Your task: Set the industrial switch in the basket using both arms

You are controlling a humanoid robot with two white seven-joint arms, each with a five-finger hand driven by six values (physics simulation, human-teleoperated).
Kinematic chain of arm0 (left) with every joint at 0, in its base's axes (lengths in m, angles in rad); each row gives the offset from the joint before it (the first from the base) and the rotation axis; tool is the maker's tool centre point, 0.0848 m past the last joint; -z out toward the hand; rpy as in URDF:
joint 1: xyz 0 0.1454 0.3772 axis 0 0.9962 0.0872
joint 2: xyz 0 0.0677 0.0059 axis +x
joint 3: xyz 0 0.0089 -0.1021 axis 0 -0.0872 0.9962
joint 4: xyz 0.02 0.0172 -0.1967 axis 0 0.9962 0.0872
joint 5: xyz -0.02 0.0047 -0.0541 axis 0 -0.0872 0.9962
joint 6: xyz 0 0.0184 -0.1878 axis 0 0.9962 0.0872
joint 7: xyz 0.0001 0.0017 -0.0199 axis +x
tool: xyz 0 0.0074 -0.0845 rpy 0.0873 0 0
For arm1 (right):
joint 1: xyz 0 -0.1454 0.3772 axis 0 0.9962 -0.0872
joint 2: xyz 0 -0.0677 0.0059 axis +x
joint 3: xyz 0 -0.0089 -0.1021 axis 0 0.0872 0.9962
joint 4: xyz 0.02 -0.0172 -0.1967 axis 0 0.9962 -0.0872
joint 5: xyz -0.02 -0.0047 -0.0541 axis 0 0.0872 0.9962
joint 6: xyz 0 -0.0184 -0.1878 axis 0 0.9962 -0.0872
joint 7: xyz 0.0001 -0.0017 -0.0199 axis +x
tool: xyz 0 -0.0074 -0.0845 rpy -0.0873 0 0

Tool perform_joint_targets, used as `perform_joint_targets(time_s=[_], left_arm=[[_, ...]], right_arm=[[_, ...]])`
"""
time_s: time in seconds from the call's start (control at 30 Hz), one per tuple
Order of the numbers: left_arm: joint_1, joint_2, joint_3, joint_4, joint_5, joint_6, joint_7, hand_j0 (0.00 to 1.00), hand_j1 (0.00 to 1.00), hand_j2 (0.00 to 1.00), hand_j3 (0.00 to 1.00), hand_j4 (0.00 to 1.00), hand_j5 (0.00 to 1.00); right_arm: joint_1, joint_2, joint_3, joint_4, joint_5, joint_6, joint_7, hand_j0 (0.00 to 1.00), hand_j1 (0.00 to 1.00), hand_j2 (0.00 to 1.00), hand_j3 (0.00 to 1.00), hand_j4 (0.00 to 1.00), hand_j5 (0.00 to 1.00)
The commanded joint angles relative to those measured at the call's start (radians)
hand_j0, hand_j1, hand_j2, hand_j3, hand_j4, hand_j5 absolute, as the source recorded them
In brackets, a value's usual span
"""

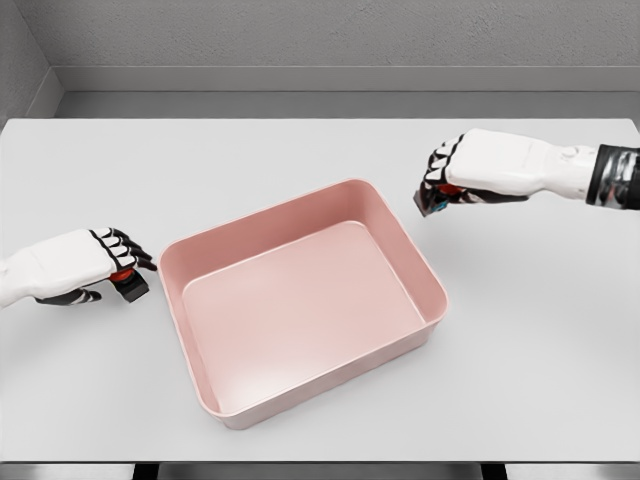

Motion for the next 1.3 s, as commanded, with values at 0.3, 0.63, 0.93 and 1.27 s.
perform_joint_targets(time_s=[0.3, 0.63, 0.93, 1.27], left_arm=[[0.003, -0.007, -0.002, -0.001, -0.012, 0.000, -0.003, 0.63, 0.63, 0.63, 0.63, 0.63, 0.63], [0.003, -0.002, 0.003, -0.003, -0.011, 0.000, -0.001, 0.49, 0.49, 0.49, 0.49, 0.49, 0.49], [0.008, 0.008, 0.041, -0.012, 0.000, 0.000, 0.000, 0.49, 0.49, 0.49, 0.49, 0.49, 0.49], [0.080, 0.044, 0.190, -0.107, 0.022, 0.000, 0.000, 0.49, 0.49, 0.49, 0.49, 0.49, 0.49]], right_arm=[[-0.018, 0.024, -0.001, -0.022, -0.006, 0.002, 0.000, 0.43, 0.43, 0.43, 0.43, 0.43, 0.43], [-0.032, 0.045, 0.001, -0.048, -0.006, 0.002, 0.000, 0.43, 0.43, 0.43, 0.43, 0.43, 0.43], [-0.044, 0.088, 0.007, -0.066, -0.006, 0.002, 0.010, 0.42, 0.42, 0.42, 0.42, 0.42, 0.42], [-0.044, 0.145, 0.044, -0.080, -0.006, 0.002, 0.039, 0.42, 0.42, 0.42, 0.42, 0.42, 0.42]])
